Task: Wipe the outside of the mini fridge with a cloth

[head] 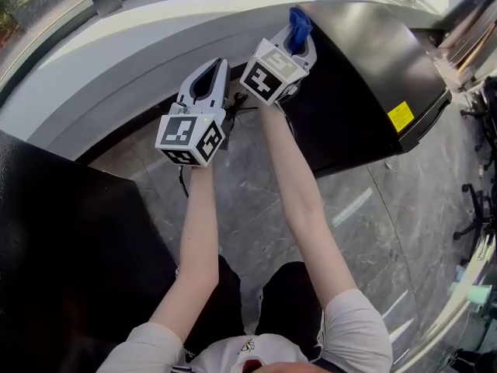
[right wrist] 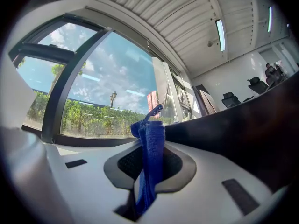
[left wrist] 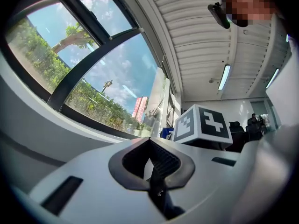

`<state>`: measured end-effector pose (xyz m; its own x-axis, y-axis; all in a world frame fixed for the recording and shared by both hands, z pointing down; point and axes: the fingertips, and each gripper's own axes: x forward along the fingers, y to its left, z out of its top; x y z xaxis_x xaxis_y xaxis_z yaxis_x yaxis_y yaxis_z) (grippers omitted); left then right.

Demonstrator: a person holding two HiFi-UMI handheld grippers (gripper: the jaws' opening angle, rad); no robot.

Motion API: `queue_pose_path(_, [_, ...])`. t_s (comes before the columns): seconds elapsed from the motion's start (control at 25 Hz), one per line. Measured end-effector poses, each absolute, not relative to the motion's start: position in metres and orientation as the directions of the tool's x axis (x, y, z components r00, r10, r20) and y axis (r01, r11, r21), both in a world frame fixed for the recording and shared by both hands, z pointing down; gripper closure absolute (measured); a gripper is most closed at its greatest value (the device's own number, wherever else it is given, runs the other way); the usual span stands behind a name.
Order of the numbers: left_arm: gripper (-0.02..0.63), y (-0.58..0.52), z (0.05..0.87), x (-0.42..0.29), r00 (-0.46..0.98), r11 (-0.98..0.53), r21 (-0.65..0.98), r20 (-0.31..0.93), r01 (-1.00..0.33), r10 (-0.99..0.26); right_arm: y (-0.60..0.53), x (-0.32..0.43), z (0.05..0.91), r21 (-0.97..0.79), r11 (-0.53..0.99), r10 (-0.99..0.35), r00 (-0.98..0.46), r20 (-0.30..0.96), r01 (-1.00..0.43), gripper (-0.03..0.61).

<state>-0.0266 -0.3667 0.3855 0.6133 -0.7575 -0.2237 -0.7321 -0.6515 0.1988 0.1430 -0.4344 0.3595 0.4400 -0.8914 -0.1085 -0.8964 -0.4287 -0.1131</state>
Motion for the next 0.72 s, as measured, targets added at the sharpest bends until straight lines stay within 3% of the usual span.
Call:
queue_pose_path(0.4, [0.609,-0.345,0.386,0.015,0.683,-0.707,0.113,-0.191,-0.698,-0.705,-0.404,0.157,0.357,-0.129,-0.454,-0.879,0.467,-0.098,-0.882,0.517])
queue_pose_path(0.72, [0.609,-0.323,0.395,0.028,0.679,-0.708,0.229,-0.203,-0.668,-0.706,-0.371,0.169,0.355,-0.097,-0.466,-0.875,0.475,-0.097,-0.879,0.515])
